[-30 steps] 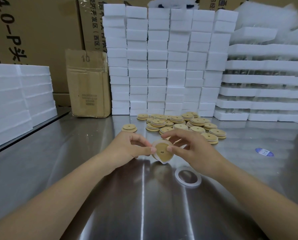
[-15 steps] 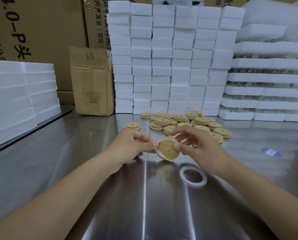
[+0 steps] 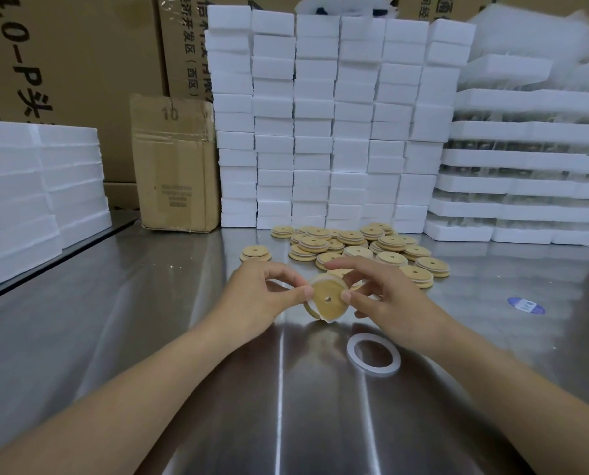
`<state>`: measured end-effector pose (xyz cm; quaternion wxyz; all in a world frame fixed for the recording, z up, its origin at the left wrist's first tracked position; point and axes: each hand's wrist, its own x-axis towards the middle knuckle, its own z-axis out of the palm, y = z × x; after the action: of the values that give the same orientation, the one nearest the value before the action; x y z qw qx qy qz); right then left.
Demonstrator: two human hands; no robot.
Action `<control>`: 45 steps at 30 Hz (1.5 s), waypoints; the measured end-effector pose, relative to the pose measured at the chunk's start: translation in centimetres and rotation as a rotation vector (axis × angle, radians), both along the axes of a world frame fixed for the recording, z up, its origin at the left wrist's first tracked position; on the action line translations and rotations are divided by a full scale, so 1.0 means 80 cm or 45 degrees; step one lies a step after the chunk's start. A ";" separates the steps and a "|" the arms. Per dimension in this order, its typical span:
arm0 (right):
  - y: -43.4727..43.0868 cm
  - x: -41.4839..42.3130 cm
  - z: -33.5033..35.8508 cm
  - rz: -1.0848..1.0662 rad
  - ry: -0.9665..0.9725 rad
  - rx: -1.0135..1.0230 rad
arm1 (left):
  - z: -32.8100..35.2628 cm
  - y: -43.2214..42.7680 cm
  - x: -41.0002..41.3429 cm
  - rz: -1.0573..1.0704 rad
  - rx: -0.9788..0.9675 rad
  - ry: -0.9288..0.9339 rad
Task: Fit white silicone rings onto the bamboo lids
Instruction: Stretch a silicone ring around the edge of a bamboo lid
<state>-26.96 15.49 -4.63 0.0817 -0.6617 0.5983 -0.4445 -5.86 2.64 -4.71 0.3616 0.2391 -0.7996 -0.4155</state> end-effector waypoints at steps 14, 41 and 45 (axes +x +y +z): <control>0.002 0.028 0.002 -0.208 0.321 -0.090 | 0.003 0.008 -0.006 0.050 -0.298 0.023; 0.007 0.016 0.015 -0.089 -0.161 0.153 | -0.006 -0.012 0.001 -0.025 -0.256 -0.268; 0.007 0.021 0.014 -0.066 -0.369 0.205 | -0.005 -0.008 -0.004 -0.066 0.027 -0.129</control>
<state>-25.29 16.09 -3.53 0.2082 -0.5663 0.6309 -0.4878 -6.16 2.03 -5.11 0.3073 0.2428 -0.8183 -0.4207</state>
